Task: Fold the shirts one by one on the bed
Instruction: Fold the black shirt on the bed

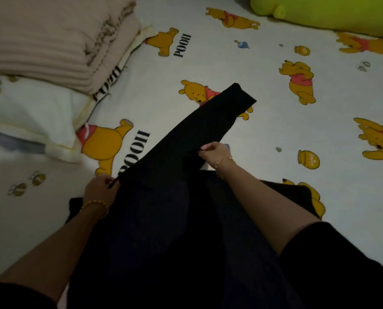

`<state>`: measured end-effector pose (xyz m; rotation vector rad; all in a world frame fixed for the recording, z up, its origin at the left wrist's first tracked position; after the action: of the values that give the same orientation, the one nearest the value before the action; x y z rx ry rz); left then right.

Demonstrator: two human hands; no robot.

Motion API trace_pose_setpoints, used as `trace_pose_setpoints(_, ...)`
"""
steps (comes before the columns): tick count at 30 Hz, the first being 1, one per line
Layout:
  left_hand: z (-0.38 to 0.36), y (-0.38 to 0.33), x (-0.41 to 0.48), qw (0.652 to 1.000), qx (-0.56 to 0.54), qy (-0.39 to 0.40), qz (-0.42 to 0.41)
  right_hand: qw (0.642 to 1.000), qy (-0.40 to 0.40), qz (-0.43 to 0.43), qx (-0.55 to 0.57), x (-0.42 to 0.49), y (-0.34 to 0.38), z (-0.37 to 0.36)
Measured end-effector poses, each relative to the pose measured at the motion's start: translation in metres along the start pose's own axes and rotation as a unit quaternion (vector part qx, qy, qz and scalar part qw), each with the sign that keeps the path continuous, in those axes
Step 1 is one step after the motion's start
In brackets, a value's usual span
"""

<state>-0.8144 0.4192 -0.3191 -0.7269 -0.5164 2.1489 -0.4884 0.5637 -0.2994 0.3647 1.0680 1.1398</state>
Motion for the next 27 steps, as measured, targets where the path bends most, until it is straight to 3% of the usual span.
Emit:
trace_pose_setpoints(8,0.070,0.124,-0.071,0.995,-0.003,-0.006,0.096,0.974,0.105,0.105,-0.172,-0.102,0.043,-0.158)
trace_pose_setpoints(13,0.062,0.154,-0.109,0.988,-0.062,0.058,0.131,0.904,0.159,0.210,-0.336,-0.143,0.064,-0.243)
trace_pose_setpoints(18,0.057,0.146,-0.117,0.994,-0.053,0.010,0.095,0.860,0.187,0.219,-0.422,-0.147,0.056,-0.275)
trace_pose_setpoints(24,0.083,0.143,-0.114,0.998,-0.048,-0.047,-0.003,0.912,0.082,0.219,-0.337,-0.145,0.070,-0.283)
trace_pose_setpoints(27,0.091,0.153,-0.100,0.999,-0.034,-0.032,-0.012,0.938,0.069,0.205,-0.270,-0.152,0.070,-0.286)
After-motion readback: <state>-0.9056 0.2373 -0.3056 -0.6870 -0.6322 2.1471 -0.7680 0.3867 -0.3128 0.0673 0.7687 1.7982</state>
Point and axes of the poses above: each hand's wrist, its own x-axis towards the middle knuckle, its own z-axis out of the back of the hand, y = z × x, the point moved 9 cm from there along x, towards the middle knuckle, and after that the axes turned 6 degrees about -x, right-handed, at the moved point
